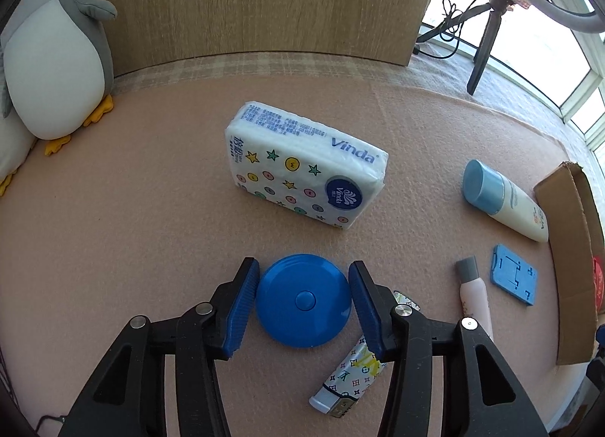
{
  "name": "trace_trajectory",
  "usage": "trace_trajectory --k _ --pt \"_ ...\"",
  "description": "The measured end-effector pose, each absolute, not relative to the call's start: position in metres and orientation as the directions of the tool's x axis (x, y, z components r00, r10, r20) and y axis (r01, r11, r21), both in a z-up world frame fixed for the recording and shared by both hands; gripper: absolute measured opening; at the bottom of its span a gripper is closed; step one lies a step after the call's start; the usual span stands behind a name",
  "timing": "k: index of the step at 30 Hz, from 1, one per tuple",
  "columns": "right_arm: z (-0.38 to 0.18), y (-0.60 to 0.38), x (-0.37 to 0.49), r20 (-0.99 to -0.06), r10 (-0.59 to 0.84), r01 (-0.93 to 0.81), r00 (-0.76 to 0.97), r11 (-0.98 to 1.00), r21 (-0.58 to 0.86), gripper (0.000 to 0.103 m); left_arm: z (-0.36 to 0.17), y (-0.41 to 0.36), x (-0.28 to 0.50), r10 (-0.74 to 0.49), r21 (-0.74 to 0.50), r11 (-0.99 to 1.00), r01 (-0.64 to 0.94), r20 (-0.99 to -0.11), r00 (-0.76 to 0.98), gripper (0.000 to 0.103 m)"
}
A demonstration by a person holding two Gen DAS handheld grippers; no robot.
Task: Organize objects
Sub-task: 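Move the left tool to the blue round tape measure and grasp it, then lift the tape measure with the left gripper while the right gripper grasps it too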
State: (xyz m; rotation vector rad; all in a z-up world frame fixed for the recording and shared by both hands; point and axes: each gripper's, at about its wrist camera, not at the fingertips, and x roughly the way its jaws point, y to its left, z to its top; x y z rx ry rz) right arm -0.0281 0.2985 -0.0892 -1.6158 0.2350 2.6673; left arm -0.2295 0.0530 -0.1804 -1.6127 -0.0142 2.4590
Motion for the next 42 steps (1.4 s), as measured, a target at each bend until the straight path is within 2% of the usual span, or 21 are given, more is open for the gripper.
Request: trace_trajectory --k 9,17,25,27,29,31,37,41,42 --pt "-0.091 0.284 -0.034 -0.882 -0.091 -0.052 -0.462 -0.99 0.129 0.055 -0.18 0.024 -0.205 0.18 -0.134 -0.981 -0.14 -0.898 -0.401 0.053" --pt "-0.09 0.273 -0.036 -0.878 -0.115 -0.019 -0.465 -0.99 0.139 0.055 -0.178 -0.004 -0.149 0.194 -0.16 -0.98 -0.114 -0.888 -0.416 0.053" --pt "-0.098 0.253 -0.038 -0.881 -0.155 0.034 -0.446 -0.987 0.156 0.055 -0.174 0.027 -0.075 0.219 -0.138 -0.966 -0.219 -0.887 -0.408 0.053" --pt "-0.101 0.247 -0.038 -0.884 -0.168 0.05 -0.436 -0.985 0.163 0.055 -0.171 0.031 -0.065 0.227 -0.14 -0.962 -0.234 -0.886 -0.404 0.057" --pt "-0.105 0.239 -0.038 -0.885 -0.191 0.068 -0.424 -0.981 0.179 0.055 -0.167 0.028 -0.058 0.231 -0.146 -0.963 -0.227 -0.88 -0.415 0.068" --pt "-0.108 0.231 -0.039 -0.881 -0.219 0.088 -0.418 -0.976 0.201 0.055 -0.162 0.021 -0.053 0.242 -0.156 -0.961 -0.226 -0.873 -0.423 0.072" --pt "-0.125 0.198 -0.046 -0.881 -0.318 0.142 -0.351 -0.948 0.285 0.055 -0.163 0.004 -0.039 0.28 -0.194 -0.951 -0.24 -0.868 -0.409 0.071" --pt "-0.139 0.168 -0.05 -0.887 -0.355 0.184 -0.296 -0.932 0.312 0.056 -0.168 -0.004 -0.039 0.32 -0.243 -0.941 -0.234 -0.863 -0.392 0.055" --pt "-0.141 0.162 -0.051 -0.888 -0.357 0.19 -0.288 -0.931 0.313 0.056 -0.169 -0.005 -0.04 0.327 -0.251 -0.939 -0.233 -0.861 -0.39 0.054"
